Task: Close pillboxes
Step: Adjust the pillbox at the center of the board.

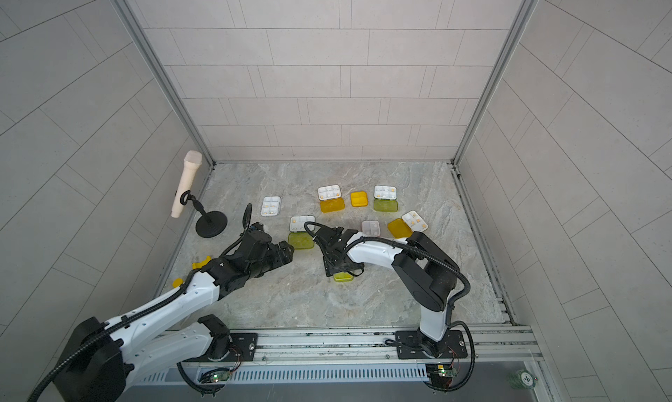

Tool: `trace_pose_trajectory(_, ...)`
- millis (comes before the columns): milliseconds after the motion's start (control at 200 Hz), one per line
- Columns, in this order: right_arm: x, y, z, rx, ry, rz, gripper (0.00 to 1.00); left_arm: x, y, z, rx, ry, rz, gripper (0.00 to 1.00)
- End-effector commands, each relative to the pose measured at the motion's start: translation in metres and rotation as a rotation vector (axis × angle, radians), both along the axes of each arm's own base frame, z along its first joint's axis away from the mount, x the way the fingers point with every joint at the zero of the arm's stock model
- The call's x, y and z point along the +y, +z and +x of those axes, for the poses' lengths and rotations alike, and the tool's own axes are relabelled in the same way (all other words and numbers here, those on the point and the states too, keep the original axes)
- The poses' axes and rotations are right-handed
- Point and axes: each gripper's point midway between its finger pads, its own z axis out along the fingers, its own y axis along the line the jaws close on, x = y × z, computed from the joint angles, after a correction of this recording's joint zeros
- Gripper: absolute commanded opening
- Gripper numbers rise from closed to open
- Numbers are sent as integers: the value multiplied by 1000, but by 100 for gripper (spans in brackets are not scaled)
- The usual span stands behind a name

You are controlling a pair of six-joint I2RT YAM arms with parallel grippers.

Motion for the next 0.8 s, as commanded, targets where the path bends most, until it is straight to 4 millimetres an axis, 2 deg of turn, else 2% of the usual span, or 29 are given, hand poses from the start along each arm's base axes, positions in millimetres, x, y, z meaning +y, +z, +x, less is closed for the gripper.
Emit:
trace_pose_trajectory(0,-10,3,0,-17,-47,-25,87,5,0,3,6,25,12,87)
trace_pose_trajectory(125,-8,9,1,-24,-41,-12,90,5,1,6,6,26,13,88)
trace_pose_trajectory(365,-11,37,6,-80,-18,-1,95,11,9,19,4,42,2,88)
trace_pose_trajectory(570,-16,60,8,-135,5,2,95,11,27,47,-26,54,3,88)
trace_pose_trajectory(796,-21,76,12,-195,29,-5,95,0,34,82,-24,40,3,88)
